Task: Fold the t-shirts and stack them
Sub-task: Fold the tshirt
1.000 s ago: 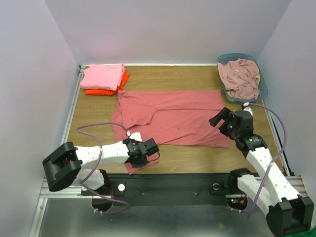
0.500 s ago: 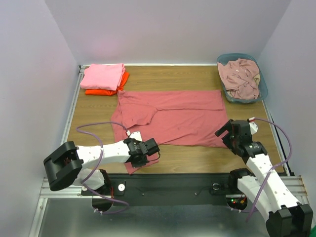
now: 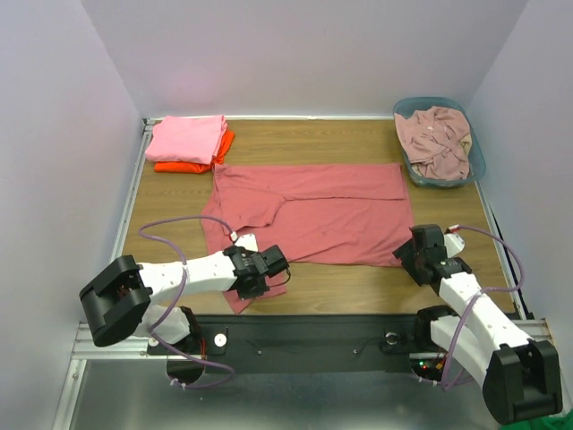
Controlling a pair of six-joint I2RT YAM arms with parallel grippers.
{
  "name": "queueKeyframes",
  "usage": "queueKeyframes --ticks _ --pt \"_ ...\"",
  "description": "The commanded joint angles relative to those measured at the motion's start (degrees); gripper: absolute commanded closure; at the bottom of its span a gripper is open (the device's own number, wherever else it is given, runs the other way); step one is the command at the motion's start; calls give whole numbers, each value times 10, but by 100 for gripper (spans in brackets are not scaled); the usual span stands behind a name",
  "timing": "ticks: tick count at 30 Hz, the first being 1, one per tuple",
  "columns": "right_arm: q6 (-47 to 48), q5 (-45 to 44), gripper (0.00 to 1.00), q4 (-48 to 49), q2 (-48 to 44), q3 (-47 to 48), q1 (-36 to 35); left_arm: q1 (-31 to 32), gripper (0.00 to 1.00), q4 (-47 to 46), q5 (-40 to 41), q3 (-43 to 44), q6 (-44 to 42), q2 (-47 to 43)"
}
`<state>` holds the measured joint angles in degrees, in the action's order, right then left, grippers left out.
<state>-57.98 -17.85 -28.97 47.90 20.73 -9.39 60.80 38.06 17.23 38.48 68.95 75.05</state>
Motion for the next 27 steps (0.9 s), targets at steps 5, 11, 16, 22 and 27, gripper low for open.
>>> queueKeyframes --ticks 5,11,16,22,27 --pt "15 -19 76 76 31 -2 2 -41 100 25 39 35 -49 -13" --pt "57 -24 100 78 4 19 3 -89 100 13 39 60 -105 -14" --pt "81 0 99 78 21 54 2 -117 100 12 46 99 -159 -7" --pt "108 -12 100 78 55 110 2 -161 100 13 60 151 -216 32" --pt "113 -41 99 78 96 166 2 -200 100 12 74 190 -264 70"
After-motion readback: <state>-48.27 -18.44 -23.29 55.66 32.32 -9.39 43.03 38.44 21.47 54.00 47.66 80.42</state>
